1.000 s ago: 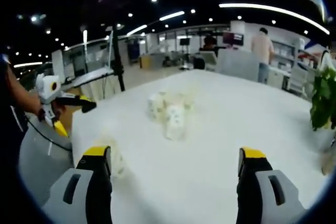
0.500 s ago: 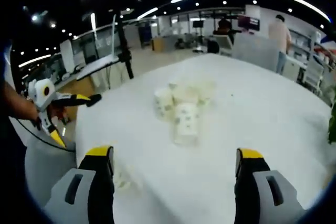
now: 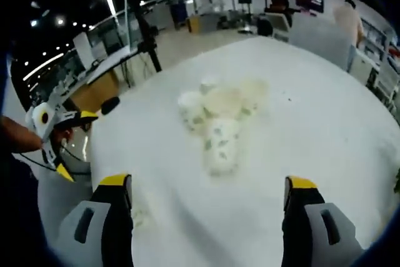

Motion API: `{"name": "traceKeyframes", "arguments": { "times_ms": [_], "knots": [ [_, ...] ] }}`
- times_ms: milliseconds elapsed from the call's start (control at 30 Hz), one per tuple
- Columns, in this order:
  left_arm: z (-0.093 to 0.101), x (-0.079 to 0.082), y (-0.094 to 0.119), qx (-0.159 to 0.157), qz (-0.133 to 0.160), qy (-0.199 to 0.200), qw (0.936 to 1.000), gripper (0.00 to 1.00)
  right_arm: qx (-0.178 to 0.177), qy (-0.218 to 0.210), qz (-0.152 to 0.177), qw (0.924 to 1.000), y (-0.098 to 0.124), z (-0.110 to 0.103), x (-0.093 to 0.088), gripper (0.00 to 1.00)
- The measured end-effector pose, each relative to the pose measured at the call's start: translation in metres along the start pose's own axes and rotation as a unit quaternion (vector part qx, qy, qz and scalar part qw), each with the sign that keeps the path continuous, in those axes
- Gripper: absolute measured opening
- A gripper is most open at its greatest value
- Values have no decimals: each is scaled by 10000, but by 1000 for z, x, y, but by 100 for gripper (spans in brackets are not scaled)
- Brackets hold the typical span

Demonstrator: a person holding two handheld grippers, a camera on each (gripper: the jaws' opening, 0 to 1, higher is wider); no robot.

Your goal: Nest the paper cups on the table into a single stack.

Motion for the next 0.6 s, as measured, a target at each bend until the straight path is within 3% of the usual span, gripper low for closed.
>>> {"name": "traceKeyframes", "arguments": {
  "times_ms": [233,600],
  "knots": [
    [1,-1,0,-51,-20,1,10000,97,20,250,-289,9993,-13,5,23,99],
    [1,-4,1,-82,-71,28,9999,96,144,479,-634,9967,-41,7,41,98]
  ]
}}
Point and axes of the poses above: the point that each gripper's makers call its tool centre point, and the gripper's own axes: y roughly backward along the fingers, z roughly to its right, x roughly out of its top, the point moved 8 cm from there along y, roughly backward along the fingers, and after that the axes turned 3 degrees about -y, right-handed, at the moved point
